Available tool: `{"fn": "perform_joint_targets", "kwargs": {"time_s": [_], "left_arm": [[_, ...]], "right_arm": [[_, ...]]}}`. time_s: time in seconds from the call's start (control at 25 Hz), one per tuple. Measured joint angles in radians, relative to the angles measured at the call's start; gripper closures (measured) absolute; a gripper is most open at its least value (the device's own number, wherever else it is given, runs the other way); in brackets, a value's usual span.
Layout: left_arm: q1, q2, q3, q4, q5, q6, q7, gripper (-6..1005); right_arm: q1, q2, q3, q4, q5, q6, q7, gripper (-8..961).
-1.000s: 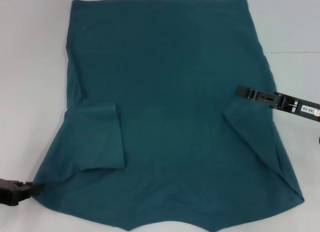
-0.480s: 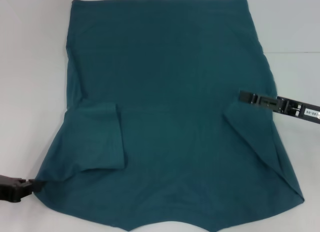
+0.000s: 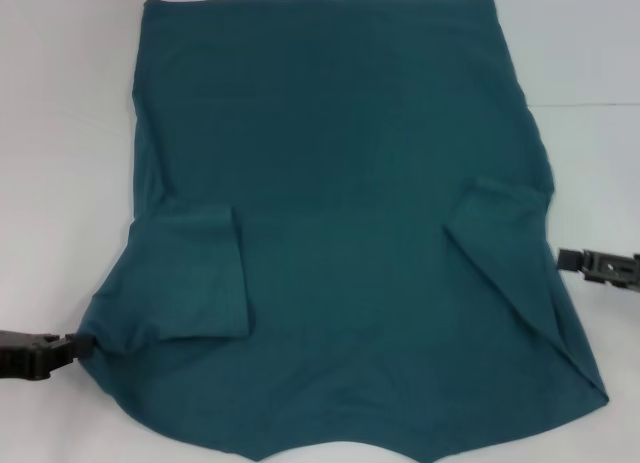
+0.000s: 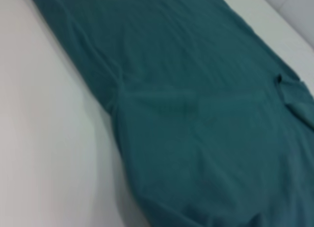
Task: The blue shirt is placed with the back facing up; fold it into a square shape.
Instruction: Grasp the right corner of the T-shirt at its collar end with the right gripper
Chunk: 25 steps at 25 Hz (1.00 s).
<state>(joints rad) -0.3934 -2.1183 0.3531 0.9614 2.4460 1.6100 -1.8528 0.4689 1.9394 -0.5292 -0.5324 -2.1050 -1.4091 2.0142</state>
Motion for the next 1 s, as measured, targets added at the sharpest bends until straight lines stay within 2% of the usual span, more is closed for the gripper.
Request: {"fn": "perform_joint_targets", "kwargs": {"time_s": [0.36, 1.0], "left_arm": [[0.002, -0.007, -0.005, -0.009, -0.031, 0.013, 0.0, 994], [0.001, -0.012, -0.005, -0.009, -0.033, 0.016, 0.001, 993]], "right_arm": [[-0.05, -0.008, 0.001, -0.019, -0.092, -0.046, 0.055, 58], [-0.033, 0.025, -0.001, -0.011, -0.167, -0.056, 0.055, 57]]}}
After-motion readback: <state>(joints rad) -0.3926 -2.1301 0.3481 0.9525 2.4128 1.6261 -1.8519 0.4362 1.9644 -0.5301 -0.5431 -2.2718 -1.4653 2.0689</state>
